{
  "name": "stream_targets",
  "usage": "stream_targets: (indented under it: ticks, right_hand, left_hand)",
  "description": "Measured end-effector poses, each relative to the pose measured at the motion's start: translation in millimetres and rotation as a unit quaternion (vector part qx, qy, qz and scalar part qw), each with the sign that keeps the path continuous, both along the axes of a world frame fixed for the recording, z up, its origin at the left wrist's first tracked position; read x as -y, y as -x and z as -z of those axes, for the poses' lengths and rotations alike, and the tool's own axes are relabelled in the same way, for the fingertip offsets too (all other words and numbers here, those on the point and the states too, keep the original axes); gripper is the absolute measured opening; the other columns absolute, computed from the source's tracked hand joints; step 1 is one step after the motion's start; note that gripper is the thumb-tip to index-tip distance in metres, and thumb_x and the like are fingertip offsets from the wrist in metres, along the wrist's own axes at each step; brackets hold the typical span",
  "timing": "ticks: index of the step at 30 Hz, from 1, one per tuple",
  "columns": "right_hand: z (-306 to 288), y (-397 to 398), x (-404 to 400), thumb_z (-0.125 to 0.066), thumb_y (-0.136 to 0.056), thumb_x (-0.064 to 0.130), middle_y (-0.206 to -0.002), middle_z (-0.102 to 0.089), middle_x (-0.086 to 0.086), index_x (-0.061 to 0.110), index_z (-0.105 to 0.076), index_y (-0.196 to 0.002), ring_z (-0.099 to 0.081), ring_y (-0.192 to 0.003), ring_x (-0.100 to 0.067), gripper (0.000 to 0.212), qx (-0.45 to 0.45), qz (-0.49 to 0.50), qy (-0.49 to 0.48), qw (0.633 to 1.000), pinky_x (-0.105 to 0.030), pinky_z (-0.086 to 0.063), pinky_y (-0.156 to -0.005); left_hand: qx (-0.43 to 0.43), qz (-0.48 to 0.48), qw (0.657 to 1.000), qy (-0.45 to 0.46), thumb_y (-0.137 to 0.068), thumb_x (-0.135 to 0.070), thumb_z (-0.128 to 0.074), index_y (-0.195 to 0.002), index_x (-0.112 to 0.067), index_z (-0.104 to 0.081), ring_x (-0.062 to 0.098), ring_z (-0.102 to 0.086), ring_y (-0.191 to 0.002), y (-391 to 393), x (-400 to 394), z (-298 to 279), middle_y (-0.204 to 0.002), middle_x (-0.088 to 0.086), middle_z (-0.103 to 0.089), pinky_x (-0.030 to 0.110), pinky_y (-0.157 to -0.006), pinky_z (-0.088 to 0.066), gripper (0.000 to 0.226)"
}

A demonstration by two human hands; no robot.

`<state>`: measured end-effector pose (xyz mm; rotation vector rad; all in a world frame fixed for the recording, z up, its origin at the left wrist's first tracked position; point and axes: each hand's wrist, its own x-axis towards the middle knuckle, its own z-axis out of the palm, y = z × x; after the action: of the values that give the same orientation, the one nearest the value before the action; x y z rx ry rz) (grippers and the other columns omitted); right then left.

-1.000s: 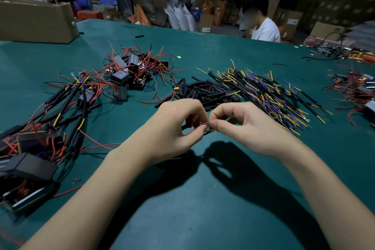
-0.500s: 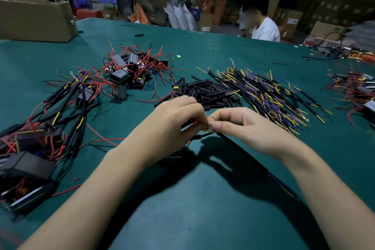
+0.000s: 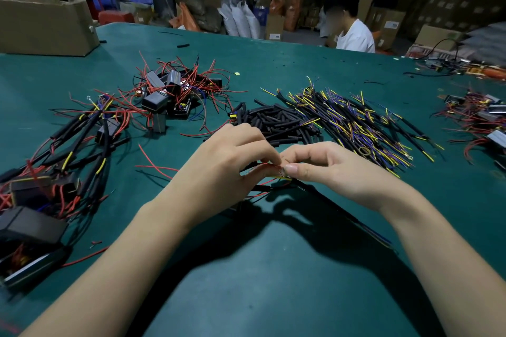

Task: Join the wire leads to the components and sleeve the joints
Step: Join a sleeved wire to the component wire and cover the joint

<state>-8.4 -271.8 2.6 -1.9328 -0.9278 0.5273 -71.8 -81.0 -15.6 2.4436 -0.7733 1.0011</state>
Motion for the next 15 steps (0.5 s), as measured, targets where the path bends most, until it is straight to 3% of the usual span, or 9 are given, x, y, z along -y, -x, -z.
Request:
stream_targets:
  ticks: [3,10,15]
  right_hand:
    - [-0.6,-1.4,1.5,-0.057,-0.092,0.018,-0.076,-0.057,0.015,0.019,-0.064,-0.084,-0.048,-0.075,-0.001,0.011,-0.001,-0.006,0.013,1.000,-0.015,-0.036,-0.074]
    - [-0.1,1.9,-0.8,-0.056,-0.092,0.014,-0.069,-0.060,0.015,0.017,-0.060,-0.081,-0.051,-0.068,0.000,0.012,-0.012,0.010,-0.029,0.999,-0.009,-0.040,-0.068]
    - [-4.2,5.4,-1.3,-0.056,-0.082,0.029,-0.076,-0.065,-0.005,0.015,-0.059,-0.083,-0.060,-0.074,-0.011,0.014,-0.039,0.015,-0.078,0.996,-0.019,-0.046,-0.074]
  left_hand:
    - [0.005,0.003,0.999,-0.040,-0.087,-0.024,-0.066,-0.083,-0.012,-0.073,0.025,-0.059,-0.071,0.8,1.6,-2.6,-0.079,0.003,-0.064,0.040,-0.061,-0.043,0.015]
    - [-0.001,-0.006,0.998,-0.069,-0.091,-0.017,-0.060,-0.080,-0.005,-0.069,0.027,-0.058,-0.069,3.0,0.3,-6.8,-0.076,0.008,-0.063,0.042,-0.059,-0.046,0.018]
    - [0.046,-0.026,0.994,-0.097,-0.089,-0.007,-0.063,-0.077,-0.001,-0.065,0.029,-0.057,-0.066,3.9,2.4,-9.9,-0.074,0.010,-0.062,0.040,-0.056,-0.045,0.013]
